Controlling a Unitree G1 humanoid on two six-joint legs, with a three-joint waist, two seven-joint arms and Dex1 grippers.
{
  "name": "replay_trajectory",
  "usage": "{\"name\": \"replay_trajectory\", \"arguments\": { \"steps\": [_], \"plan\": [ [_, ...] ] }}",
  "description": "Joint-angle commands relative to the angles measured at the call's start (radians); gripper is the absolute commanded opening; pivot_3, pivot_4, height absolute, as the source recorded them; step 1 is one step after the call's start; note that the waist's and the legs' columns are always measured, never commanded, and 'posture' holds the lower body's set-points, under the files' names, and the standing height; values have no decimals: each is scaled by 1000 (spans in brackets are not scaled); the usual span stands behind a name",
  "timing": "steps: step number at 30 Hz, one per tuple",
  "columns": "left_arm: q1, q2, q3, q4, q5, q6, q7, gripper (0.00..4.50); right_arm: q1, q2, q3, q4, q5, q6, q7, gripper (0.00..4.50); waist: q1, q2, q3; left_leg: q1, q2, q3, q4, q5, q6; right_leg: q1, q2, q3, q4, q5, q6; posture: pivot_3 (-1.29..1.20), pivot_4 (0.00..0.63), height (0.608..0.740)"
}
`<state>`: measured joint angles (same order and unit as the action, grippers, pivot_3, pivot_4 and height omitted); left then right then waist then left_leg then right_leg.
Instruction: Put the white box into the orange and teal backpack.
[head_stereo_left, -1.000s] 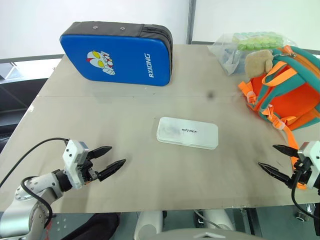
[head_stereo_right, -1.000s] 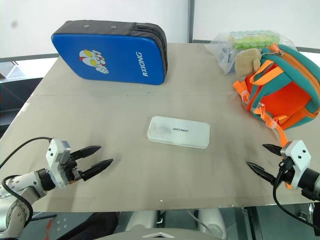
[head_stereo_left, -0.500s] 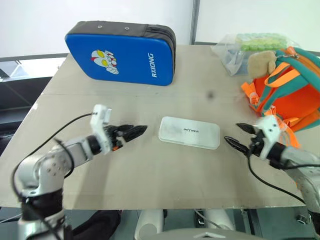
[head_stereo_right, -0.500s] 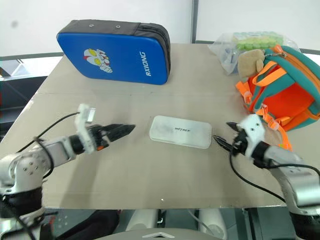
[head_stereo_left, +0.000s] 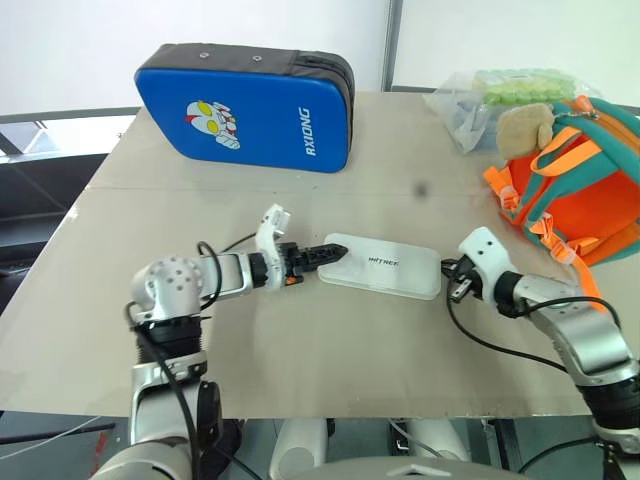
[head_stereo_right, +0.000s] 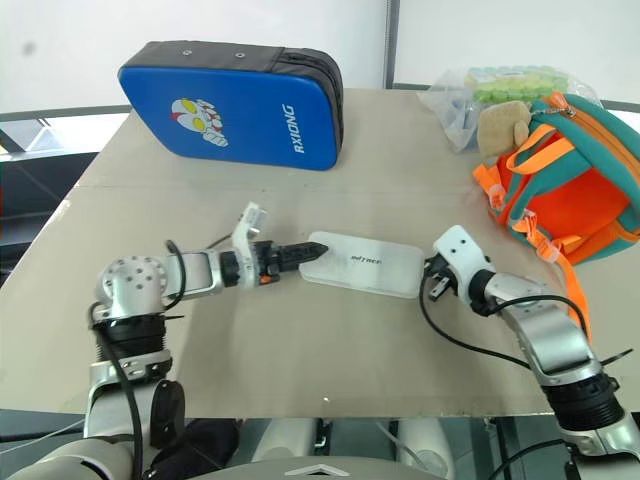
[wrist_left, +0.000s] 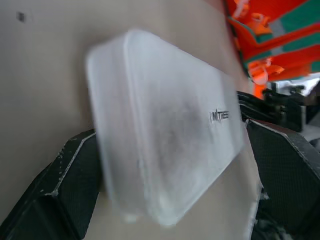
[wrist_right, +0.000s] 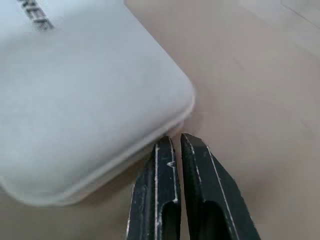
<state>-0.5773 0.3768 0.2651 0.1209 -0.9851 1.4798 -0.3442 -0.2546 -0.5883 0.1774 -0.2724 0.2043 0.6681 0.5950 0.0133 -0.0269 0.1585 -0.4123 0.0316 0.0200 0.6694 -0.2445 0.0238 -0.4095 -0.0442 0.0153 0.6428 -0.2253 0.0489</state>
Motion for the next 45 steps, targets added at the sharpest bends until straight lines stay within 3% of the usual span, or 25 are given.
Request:
{"name": "replay_trajectory", "arguments": {
  "steps": [1, 3, 9, 14, 18, 22, 23, 24, 30, 42, 45],
  "plan": [
    [-10, -30, -54, 71, -11, 64, -84, 4500, -38, 30, 36, 17, -5, -52, 42, 83, -1, 0, 0, 0, -1, 0, 0, 0, 0, 0, 0, 1, 0, 1, 3, 0, 150, 740],
    [-10, -32, -66, 80, 7, 59, -107, 4500, -47, 36, 43, 34, -19, -73, 49, 83, -2, 0, 0, -1, -1, 0, 0, 0, 0, 0, -1, 1, 0, 2, 4, 0, 150, 740],
    [6, -63, -27, 89, 20, 40, -132, 2808, -23, 37, 0, 53, -37, -122, 50, 0, -1, 0, 0, -1, -1, -1, -1, 0, 0, -1, -1, -1, -1, 2, 4, 0, 150, 740],
    [37, -100, 39, 42, 4, 30, -109, 2734, 35, 43, -194, -46, 99, -50, 38, 0, 0, 1, 0, -2, -1, -1, -1, 0, 0, -1, -2, -1, 0, 2, 4, 0, 150, 740],
    [68, -119, 90, -36, -13, 19, -86, 2734, 89, 39, -416, -198, 231, 72, -25, 1754, -2, 1, 0, -2, -1, -2, -1, 0, 0, -2, -2, 1, 0, 2, 4, 0, 150, 740],
    [109, -124, 115, -111, -9, -18, -66, 2734, 120, 61, -671, -295, 337, 191, -147, 3929, -2, 1, 0, -2, 0, -3, -2, 0, 0, -2, -2, 0, 0, 2, 4, 0, 150, 740],
    [118, -130, 126, -128, -14, -22, -58, 2734, 130, 65, -724, -304, 367, 215, -166, 4367, -2, 1, 0, -2, 0, -3, -2, 0, 0, -2, -2, 0, 0, 2, 3, 0, 150, 740],
    [126, -135, 130, -141, -15, -28, -53, 2734, 132, 68, -757, -303, 383, 231, -186, 4500, -1, 1, 0, -2, 0, -2, -2, 0, 0, -2, -2, 0, 0, 2, 3, 0, 150, 740],
    [153, -151, 98, -189, -2, -44, -39, 2734, -9, 113, -728, -161, 383, 223, -297, 4500, -19, 1, 0, -1, -1, 0, -1, 0, 0, -2, -2, 2, 0, 0, -1, 0, 150, 740],
    [207, -149, 107, -257, -7, -89, -10, 2734, -292, 94, -533, 358, 203, -89, -242, 4500, -27, 2, 1, -2, -1, 2, -3, 0, 0, -3, -2, 2, -1, 2, 4, 0, 150, 740],
    [218, -153, 103, -273, -2, -113, -8, 2734, -339, 86, -496, 461, 173, -183, -180, 3677, -28, 2, 1, -2, -1, 2, -3, 0, 0, -3, -2, 3, -1, 2, 4, 0, 150, 740]
  ]
}}
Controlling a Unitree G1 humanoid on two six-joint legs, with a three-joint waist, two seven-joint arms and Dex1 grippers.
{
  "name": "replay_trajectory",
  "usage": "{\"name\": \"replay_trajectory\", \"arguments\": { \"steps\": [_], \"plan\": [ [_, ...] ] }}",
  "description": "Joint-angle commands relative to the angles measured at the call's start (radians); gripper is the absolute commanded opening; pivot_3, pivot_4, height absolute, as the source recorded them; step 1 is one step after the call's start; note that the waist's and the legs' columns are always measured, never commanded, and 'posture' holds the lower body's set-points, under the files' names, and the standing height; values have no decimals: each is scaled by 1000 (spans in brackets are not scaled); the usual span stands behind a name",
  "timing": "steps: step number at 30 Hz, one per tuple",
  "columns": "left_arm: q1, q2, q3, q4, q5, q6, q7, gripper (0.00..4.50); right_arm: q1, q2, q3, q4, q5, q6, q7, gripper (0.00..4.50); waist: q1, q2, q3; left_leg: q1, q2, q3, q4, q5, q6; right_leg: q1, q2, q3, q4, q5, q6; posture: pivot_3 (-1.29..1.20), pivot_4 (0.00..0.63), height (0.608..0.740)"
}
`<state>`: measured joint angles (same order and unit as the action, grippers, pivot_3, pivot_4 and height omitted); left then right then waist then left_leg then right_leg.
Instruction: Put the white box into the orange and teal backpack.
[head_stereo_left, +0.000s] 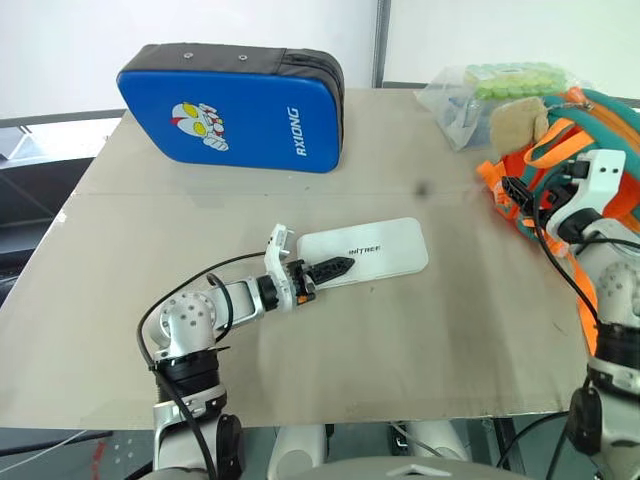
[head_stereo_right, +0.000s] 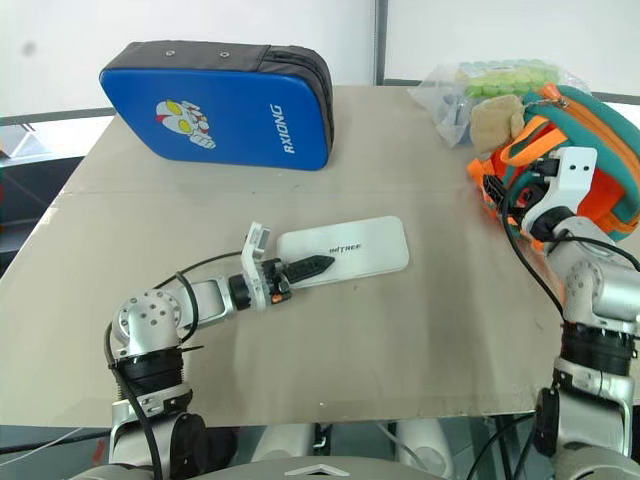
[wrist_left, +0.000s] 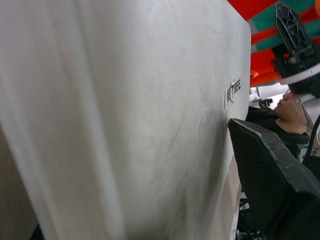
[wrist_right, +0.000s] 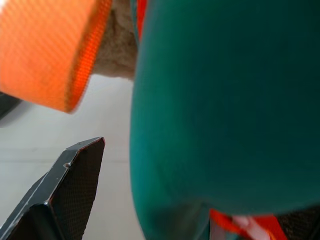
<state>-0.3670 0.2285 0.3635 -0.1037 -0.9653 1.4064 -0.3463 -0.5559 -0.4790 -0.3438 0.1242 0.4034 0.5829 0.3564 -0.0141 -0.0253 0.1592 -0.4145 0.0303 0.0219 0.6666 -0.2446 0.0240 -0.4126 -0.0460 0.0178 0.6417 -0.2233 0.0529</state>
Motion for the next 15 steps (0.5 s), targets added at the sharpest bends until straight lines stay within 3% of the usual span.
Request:
{"name": "replay_trajectory", "arguments": {
  "steps": [1, 6, 8, 15],
  "plan": [
    [11, -8, 4, -54, -19, -57, -7, 2734, -46, -28, 36, 87, -33, -123, 83, 3148, 0, 0, 0, 0, 0, 0, 0, 0, 0, 0, 0, 0, 0, 0, 0, 0, 150, 740],
    [21, -37, 16, -89, -3, -235, -38, 2734, -56, -58, 62, 57, -6, -235, 243, 596, 1, 1, 1, 0, 0, 0, 0, 0, 0, 0, 0, 0, 0, 0, 0, 0, 150, 740],
    [21, -52, 18, -103, 11, -329, -58, 2734, -54, -72, 76, -27, 39, -246, 336, 37, 1, 1, 1, 0, 0, 0, 0, 0, 0, 0, 0, 0, 0, 0, 0, 0, 150, 740],
    [-65, -45, 109, -61, -57, -492, -55, 2734, -22, -109, 99, -401, 339, -15, 485, 37, 1, 4, 3, -1, 2, -2, -2, 0, 0, -1, 1, -2, 0, 0, 0, 0, 150, 740]
  ]
}}
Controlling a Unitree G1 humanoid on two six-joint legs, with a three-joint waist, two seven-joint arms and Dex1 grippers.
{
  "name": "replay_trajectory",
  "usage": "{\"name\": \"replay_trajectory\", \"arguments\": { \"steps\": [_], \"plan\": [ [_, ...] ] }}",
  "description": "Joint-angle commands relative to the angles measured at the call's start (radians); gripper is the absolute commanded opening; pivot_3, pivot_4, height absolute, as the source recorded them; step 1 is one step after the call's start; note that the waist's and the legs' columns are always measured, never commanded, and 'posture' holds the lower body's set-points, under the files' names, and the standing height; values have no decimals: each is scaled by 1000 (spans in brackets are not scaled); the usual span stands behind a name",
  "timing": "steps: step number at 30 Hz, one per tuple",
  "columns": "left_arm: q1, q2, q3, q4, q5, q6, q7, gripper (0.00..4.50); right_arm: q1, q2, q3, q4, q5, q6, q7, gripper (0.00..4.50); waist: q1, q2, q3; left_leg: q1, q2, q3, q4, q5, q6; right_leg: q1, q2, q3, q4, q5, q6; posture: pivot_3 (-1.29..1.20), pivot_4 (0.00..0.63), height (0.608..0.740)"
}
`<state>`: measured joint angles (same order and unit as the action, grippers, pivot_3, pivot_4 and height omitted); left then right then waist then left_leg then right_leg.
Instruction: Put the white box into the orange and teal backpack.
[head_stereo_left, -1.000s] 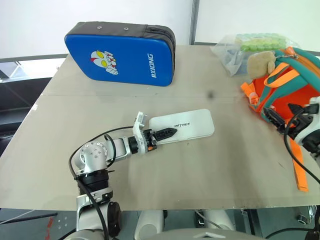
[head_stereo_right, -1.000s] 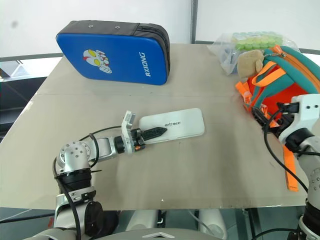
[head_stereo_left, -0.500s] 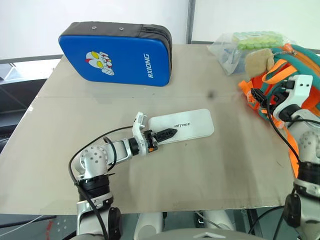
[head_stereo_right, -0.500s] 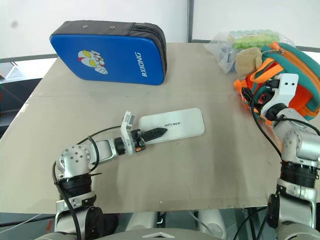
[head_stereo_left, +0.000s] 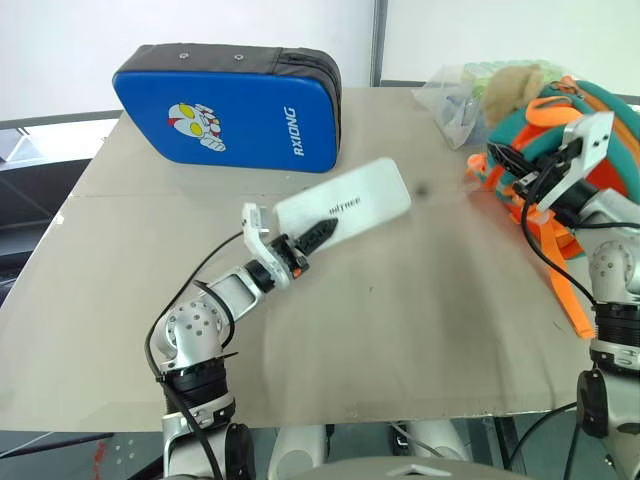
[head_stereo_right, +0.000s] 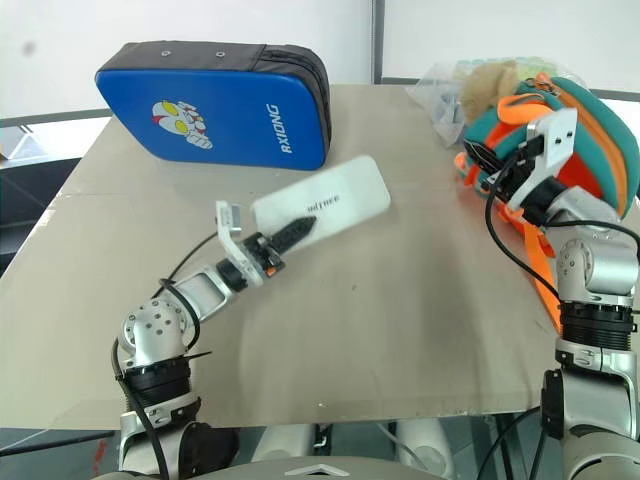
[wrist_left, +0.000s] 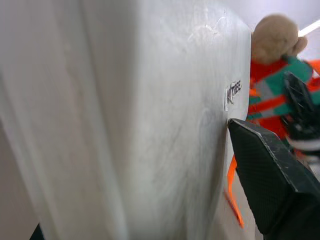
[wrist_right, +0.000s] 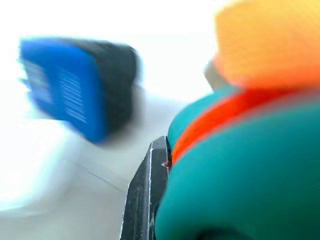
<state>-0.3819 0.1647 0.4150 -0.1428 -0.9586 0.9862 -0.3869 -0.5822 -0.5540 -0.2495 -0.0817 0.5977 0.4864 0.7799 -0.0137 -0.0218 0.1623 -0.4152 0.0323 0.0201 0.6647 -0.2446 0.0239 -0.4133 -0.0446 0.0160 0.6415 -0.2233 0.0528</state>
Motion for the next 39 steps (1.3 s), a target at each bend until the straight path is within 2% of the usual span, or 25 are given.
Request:
{"name": "replay_trajectory", "arguments": {
  "steps": [1, 4, 7, 10, 15, 20, 25, 31, 39],
  "plan": [
    [-64, 33, 69, -20, -69, -86, -18, 2734, 24, -47, 10, -243, 183, 118, 72, 37, 1, 0, 0, 0, 0, 0, -1, 0, 0, 0, 0, 0, 0, 0, 0, 0, 150, 740],
    [-111, 94, 113, -31, -101, -122, -19, 2734, 120, -92, 29, -391, 307, 226, 95, 37, 2, 0, 0, -1, 0, -2, -2, 0, 0, 0, 0, -2, -2, 0, 0, 0, 150, 740],
    [-108, 193, 95, -82, -82, -153, -105, 2734, 230, -153, 34, -487, 387, 283, 140, 37, 5, -2, 1, -1, 0, -1, -2, 0, 0, 0, -1, -2, -2, -1, 1, 0, 150, 740],
    [-91, 288, 54, -99, -49, -191, -213, 2734, 279, -200, 10, -517, 449, 312, 157, 37, 5, -3, 2, -1, -1, -1, -1, 0, 0, 0, -2, 0, -3, -1, 1, 0, 150, 740],
    [-105, 379, 13, -109, -47, -232, -355, 2734, 340, -248, 27, -502, 382, 266, 185, 37, 10, -4, 3, -1, -2, 0, 1, 0, 0, 1, -2, -1, -2, -3, -3, 0, 150, 740],
    [-105, 456, -88, -90, 111, -391, -503, 2734, 343, -250, 13, -483, 394, 254, 198, 37, 9, -4, 3, 0, -1, 0, 2, 0, 0, 1, -1, -1, 0, -3, -3, 0, 150, 740],
    [-142, 453, -154, -26, 233, -539, -556, 2734, 355, -275, -28, -474, 443, 265, 232, 37, 18, -5, 3, -1, -1, 1, 2, 0, 0, 1, -1, -1, -1, -3, -2, 0, 150, 740],
    [-218, 421, -150, 88, 281, -655, -562, 2734, 378, -317, -92, -477, 509, 282, 231, 37, 28, -7, 5, -1, -1, 0, 2, 0, 0, 1, -1, -1, -2, -1, 0, 0, 150, 740],
    [-193, 384, -252, 98, 368, -773, -644, 2734, 389, -336, -119, -478, 530, 281, 211, 37, 28, -7, 5, -1, -1, 0, 2, 0, 0, 1, -1, -1, -2, -1, 1, 0, 150, 740]
  ]
}}
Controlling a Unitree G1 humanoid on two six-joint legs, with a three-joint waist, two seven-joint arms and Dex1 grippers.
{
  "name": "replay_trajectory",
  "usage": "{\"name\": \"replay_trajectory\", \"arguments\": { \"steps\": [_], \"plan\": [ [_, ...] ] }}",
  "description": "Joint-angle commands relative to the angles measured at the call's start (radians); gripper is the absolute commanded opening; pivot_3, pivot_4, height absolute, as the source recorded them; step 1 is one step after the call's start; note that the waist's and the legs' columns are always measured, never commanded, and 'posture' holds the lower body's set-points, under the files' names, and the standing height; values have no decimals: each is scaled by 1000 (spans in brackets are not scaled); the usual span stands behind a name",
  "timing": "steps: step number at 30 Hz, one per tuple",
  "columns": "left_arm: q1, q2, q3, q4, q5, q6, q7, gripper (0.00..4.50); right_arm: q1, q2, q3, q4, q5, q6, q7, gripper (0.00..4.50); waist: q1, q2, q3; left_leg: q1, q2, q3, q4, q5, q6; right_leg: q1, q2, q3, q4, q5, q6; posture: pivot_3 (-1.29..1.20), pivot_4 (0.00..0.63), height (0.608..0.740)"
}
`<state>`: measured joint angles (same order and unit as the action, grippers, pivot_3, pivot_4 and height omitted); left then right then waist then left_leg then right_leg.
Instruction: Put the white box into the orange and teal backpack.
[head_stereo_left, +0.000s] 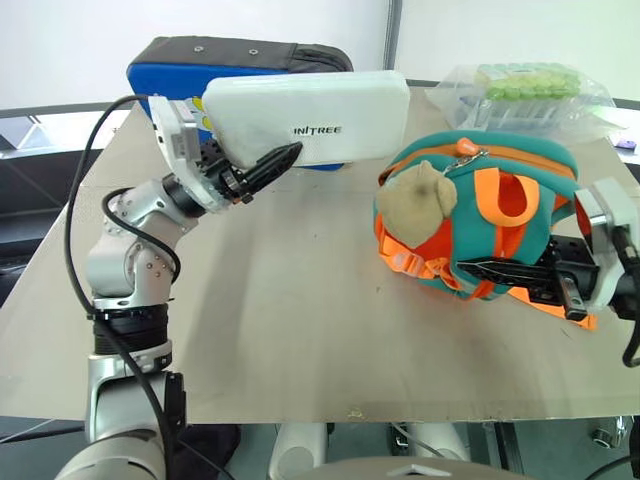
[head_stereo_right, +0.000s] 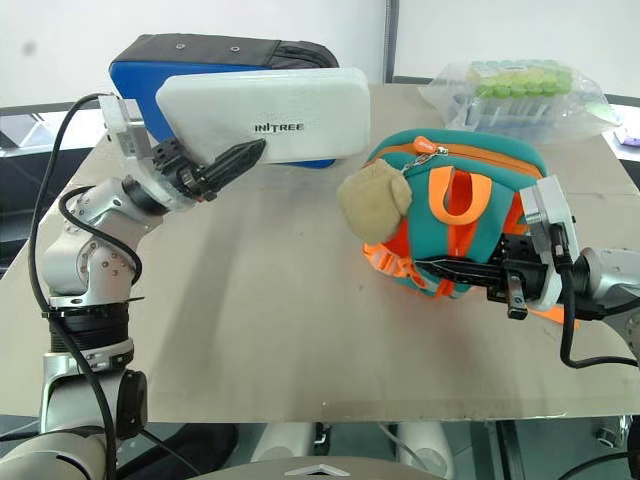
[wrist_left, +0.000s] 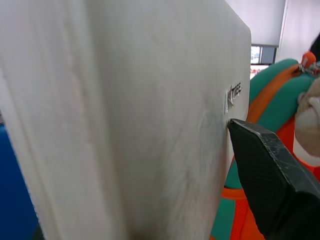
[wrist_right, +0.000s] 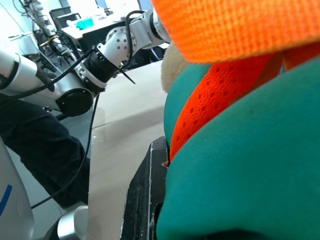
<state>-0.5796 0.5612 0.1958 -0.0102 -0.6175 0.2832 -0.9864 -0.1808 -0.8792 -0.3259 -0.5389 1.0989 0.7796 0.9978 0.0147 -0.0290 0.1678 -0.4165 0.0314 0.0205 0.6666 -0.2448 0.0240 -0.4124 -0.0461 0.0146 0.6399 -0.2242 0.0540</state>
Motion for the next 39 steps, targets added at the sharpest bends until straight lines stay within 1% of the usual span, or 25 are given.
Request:
{"name": "replay_trajectory", "arguments": {
  "steps": [1, 7, 13, 16, 20, 24, 25, 27, 29, 30, 33, 34, 37, 39],
  "plan": [
    [8, -22, -46, -41, 29, -76, -51, 2734, -17, -10, -42, -20, 31, -13, -14, 37, 0, 0, 0, 0, 0, 0, 0, 0, 0, 0, 0, 0, 0, 0, 0, 0, 150, 740],
    [7, -48, -123, -46, 69, -130, -113, 2734, -34, -10, -48, -6, 43, -13, -39, 37, 0, 0, 0, 0, 0, 0, 0, 0, 0, 0, 0, 0, 0, 0, 0, 0, 150, 740],
    [-43, -85, -189, -20, 95, -164, -156, 2734, -46, -5, -38, -5, 36, -20, -53, 37, 1, 0, 0, 0, 0, 0, 1, 0, 0, 0, 0, 0, 0, 0, 0, 0, 150, 740],
    [-98, -107, -281, 42, 229, -209, -133, 2734, -40, 3, -43, -11, 46, -22, -59, 37, 2, 0, 0, 0, 0, 0, 1, 0, 0, 0, 0, 0, 1, 0, 0, 0, 150, 740],
    [-207, -192, -407, 139, 393, -255, -70, 2734, -24, 13, -38, -24, 43, -31, -64, 37, 5, -1, 0, 0, -1, -1, 2, 0, 0, 1, 0, 0, 0, 0, 0, 0, 150, 740],
    [-341, -276, -536, 335, 592, -393, -16, 2734, -12, 32, -34, -33, 43, -38, -76, 37, 4, -1, 0, -1, -2, -1, 2, 0, 0, 1, 0, 0, 0, 0, 1, 0, 150, 740],
    [-367, -290, -559, 384, 607, -395, -41, 2734, -11, 36, -31, -35, 40, -40, -79, 37, 3, -1, 0, -1, -2, -1, 2, 0, 0, 1, 0, 0, 0, 0, 1, 0, 150, 740],
    [-372, -314, -571, 434, 573, -352, -115, 3761, -12, 44, -22, -41, 36, -45, -90, 0, 0, 0, 0, 0, -2, -1, 2, 0, 0, 1, 0, 1, 0, 0, 1, 0, 150, 740],
    [-375, -322, -558, 472, 581, -402, -115, 4428, -13, 52, -16, -49, 35, -49, -101, 0, -2, 0, 0, 0, -1, -1, 1, 0, 0, 1, 0, 1, 0, -1, 2, 0, 150, 740],
    [-379, -324, -536, 477, 575, -416, -102, 4428, -8, 54, -16, -52, 33, -51, -102, 0, -1, 0, 0, 0, -1, -1, 1, 0, 1, 1, 0, 1, 0, -1, 2, 0, 150, 740],
    [-341, -282, -466, 359, 462, -272, -157, 4428, 16, 59, -22, -64, 25, -55, -104, 0, -2, 0, 0, 0, -1, -1, 1, 0, 1, 1, 0, 1, 1, -1, 2, 0, 150, 740],
    [-300, -253, -415, 271, 373, -158, -166, 4428, 24, 63, -23, -70, 25, -56, -110, 0, -4, 0, 0, 0, -1, -1, 1, 0, 1, 1, 0, 1, 1, -1, 2, 0, 150, 740],
    [-189, -187, -295, 77, 187, 79, -155, 4428, 34, 71, -23, -86, 33, -60, -127, 0, -21, 0, 0, 1, 2, -3, 1, 0, 1, 0, 0, 2, 2, -1, 2, 0, 150, 740],
    [-108, -105, -221, -16, 73, 239, -164, 4428, 34, 71, -23, -90, 44, -60, -137, 0, -30, 0, 0, 1, 5, -4, 1, 0, 1, 0, 1, 2, 2, -1, 2, 0, 150, 740]
  ]
}}
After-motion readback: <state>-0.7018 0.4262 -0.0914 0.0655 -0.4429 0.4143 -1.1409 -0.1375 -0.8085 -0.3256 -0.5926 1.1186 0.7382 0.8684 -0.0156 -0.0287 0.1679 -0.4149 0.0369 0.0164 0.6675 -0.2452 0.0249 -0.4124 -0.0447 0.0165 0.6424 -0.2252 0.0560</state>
